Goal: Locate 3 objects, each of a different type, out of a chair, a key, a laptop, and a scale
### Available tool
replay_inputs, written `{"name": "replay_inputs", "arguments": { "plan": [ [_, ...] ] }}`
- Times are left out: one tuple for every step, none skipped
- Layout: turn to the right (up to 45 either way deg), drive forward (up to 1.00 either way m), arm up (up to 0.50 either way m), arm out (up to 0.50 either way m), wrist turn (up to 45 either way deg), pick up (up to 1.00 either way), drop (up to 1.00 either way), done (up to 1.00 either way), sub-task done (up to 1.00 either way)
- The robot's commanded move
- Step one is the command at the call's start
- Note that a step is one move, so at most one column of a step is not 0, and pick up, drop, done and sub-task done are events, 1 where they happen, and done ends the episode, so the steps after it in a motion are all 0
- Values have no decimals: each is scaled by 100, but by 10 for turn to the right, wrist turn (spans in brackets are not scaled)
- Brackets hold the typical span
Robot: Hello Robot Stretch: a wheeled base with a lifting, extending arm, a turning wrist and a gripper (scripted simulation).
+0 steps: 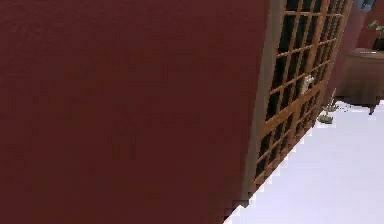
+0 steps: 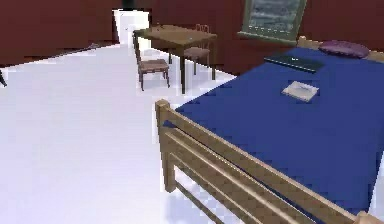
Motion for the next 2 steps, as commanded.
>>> {"name": "replay_inputs", "arguments": {
  "plan": [
    [420, 0, 0, 0, 0, 0, 0, 0, 0],
    [0, 90, 0, 0, 0, 0, 0, 0, 0]
  ]
}}
